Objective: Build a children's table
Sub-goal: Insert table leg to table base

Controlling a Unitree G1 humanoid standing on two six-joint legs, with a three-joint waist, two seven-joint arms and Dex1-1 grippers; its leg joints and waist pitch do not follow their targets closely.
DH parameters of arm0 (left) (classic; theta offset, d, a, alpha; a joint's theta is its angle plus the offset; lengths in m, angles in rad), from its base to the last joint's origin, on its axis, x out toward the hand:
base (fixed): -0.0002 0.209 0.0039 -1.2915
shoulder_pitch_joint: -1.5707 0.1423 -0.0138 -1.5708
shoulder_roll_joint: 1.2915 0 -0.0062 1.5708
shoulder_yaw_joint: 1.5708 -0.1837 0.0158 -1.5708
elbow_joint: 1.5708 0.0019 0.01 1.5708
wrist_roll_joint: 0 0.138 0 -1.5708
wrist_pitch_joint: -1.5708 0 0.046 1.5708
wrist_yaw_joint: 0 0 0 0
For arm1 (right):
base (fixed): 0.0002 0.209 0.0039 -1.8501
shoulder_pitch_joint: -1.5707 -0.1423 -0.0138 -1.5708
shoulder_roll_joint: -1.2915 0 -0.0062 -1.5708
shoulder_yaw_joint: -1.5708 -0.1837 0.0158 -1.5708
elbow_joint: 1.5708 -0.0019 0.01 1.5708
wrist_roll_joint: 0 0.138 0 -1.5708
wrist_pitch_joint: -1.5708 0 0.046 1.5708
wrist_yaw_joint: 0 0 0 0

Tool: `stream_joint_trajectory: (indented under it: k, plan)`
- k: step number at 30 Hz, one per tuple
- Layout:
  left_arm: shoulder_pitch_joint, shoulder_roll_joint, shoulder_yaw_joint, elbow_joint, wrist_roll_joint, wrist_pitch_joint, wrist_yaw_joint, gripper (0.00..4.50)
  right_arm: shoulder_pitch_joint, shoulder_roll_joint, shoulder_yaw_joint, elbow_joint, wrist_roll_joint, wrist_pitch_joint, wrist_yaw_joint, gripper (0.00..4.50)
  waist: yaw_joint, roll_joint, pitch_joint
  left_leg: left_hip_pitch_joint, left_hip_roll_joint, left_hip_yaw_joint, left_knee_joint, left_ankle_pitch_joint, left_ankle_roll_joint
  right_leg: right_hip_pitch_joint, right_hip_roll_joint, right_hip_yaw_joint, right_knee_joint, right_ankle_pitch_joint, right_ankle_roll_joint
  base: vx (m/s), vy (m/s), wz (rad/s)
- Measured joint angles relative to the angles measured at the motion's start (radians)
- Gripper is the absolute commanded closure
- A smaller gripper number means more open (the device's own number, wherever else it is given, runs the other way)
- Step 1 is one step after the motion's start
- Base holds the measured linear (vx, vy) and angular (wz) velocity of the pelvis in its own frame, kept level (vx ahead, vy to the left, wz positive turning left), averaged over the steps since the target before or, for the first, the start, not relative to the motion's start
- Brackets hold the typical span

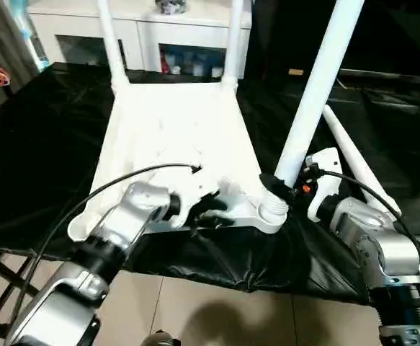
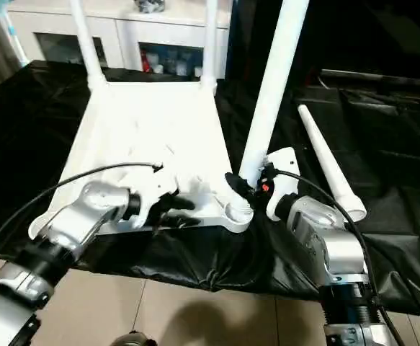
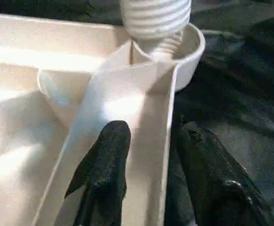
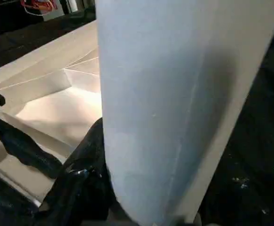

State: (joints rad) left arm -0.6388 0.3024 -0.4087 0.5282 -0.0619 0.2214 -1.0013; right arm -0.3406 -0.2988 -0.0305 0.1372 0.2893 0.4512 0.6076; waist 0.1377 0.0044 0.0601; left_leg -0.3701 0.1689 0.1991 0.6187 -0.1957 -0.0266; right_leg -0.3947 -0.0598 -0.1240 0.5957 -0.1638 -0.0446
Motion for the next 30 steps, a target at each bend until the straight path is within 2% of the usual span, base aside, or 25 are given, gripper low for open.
stream_joint_trajectory:
  k: [4, 5, 7, 11, 15, 20, 26, 30]
  plan:
    - [-0.002, -0.01, 0.0, 0.036, 0.009, -0.003, 0.009, 3.03, 0.0, 0.0, 0.0, 0.0, -0.011, 0.0, -0.011, 2.6, 0.0, 0.0, 0.0, 0.0, 0.0, 0.0, 0.0, 0.0, 0.0, 0.0, 0.0, 0.0, 0.0, 0.0, 0.0, 0.0, 0.0, 0.0]
    - [-0.004, -0.017, 0.0, 0.052, 0.013, -0.006, 0.012, 3.27, 0.0, 0.0, 0.0, 0.0, -0.012, 0.0, -0.013, 2.6, 0.0, 0.0, 0.0, 0.0, 0.0, 0.0, 0.0, 0.0, 0.0, 0.0, 0.0, 0.0, 0.0, 0.0, 0.0, 0.0, 0.0, 0.0]
    - [-0.01, -0.023, 0.0, 0.067, 0.017, -0.016, 0.004, 3.33, 0.0, 0.0, 0.0, 0.0, -0.013, 0.0, -0.015, 2.6, 0.0, 0.0, 0.0, 0.0, 0.0, 0.0, 0.0, 0.0, 0.0, 0.0, 0.0, 0.0, 0.0, 0.0, 0.0, 0.0, 0.0, 0.0]
    - [-0.025, -0.035, 0.0, 0.1, 0.02, -0.035, 0.0, 3.78, 0.0, 0.001, 0.006, 0.0, -0.013, 0.0, -0.018, 2.6, 0.0, 0.0, 0.0, 0.001, 0.0, 0.0, 0.0, 0.0, 0.0, 0.001, 0.0, 0.0, 0.0, 0.0, 0.0, 0.0, 0.0, 0.0]
    - [-0.034, -0.036, -0.001, 0.117, 0.029, -0.046, -0.007, 4.05, 0.0, 0.0, 0.009, -0.002, -0.013, 0.005, -0.013, 2.6, -0.004, 0.0, 0.0, 0.002, 0.0, 0.0, 0.0, 0.0, 0.0, 0.001, 0.0, 0.0, 0.0, 0.0, 0.0, 0.0, 0.0, 0.0]
    - [-0.044, -0.035, -0.002, 0.132, 0.047, -0.061, -0.023, 4.45, 0.0, -0.011, 0.038, -0.012, -0.017, 0.019, 0.007, 2.6, -0.017, 0.0, 0.0, 0.003, 0.0, 0.0, 0.0, 0.0, 0.0, 0.003, 0.0, 0.0, -0.001, 0.0, 0.0, 0.0, 0.0, 0.0]
    - [-0.076, -0.029, -0.013, 0.157, 0.074, -0.045, -0.015, 4.5, -0.035, -0.016, 0.04, 0.029, -0.026, 0.013, 0.012, 2.6, -0.034, 0.0, 0.0, 0.003, 0.0, 0.0, 0.0, 0.0, 0.0, 0.003, 0.0, 0.0, 0.0, 0.0, 0.0, 0.0, 0.0, 0.0]
    - [-0.082, -0.015, 0.004, 0.161, 0.082, -0.03, 0.012, 4.5, -0.06, -0.017, 0.039, 0.064, -0.027, 0.003, 0.01, 2.6, -0.048, 0.0, 0.0, 0.003, 0.0, 0.0, 0.0, 0.0, 0.0, 0.002, 0.0, 0.0, 0.0, 0.0, 0.0, 0.0, 0.0, 0.0]
